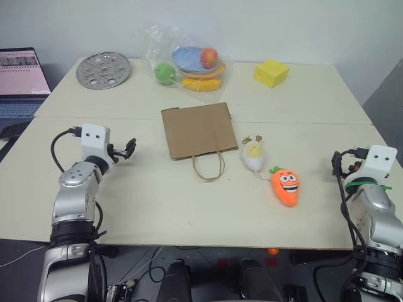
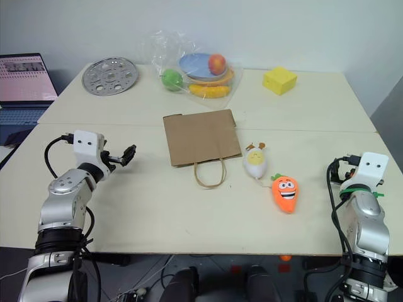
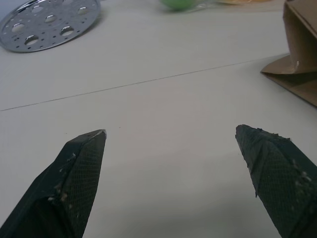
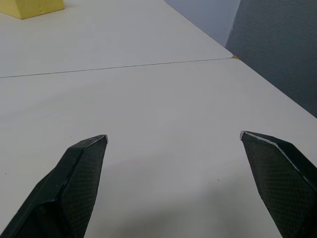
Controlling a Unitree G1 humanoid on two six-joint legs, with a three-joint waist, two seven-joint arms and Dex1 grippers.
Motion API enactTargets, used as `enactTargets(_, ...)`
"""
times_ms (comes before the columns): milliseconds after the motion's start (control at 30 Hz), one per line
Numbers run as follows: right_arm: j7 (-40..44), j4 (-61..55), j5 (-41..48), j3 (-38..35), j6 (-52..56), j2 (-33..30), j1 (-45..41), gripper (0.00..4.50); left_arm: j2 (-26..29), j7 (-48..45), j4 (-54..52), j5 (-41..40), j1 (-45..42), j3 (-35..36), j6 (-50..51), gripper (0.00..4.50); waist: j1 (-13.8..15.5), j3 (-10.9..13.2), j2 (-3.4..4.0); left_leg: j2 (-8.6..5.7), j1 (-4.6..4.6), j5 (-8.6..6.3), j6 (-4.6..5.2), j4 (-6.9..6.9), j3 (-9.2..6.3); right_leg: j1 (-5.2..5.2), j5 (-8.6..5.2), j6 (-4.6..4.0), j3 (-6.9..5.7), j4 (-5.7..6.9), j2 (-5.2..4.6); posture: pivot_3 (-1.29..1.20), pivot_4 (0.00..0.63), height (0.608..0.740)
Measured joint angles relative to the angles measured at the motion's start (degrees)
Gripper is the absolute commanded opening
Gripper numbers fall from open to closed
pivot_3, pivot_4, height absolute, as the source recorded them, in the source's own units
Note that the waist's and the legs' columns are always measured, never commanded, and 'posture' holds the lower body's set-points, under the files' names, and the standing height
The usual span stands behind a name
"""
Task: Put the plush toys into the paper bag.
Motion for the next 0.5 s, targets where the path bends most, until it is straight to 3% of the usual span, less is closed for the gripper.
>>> enactTargets(500,0.41,-0.01,-0.01,1.39,0.0,-0.3,-0.26,4.5,0.83,-0.83,-0.18,-0.61,0.0,-0.1,-0.21,4.47,-0.01,0.0,0.0,0.0,0.0,0.0,0.0,0.0,0.01,0.0,0.0,0.0,0.0,0.0,0.0,0.0,0.15,0.74)
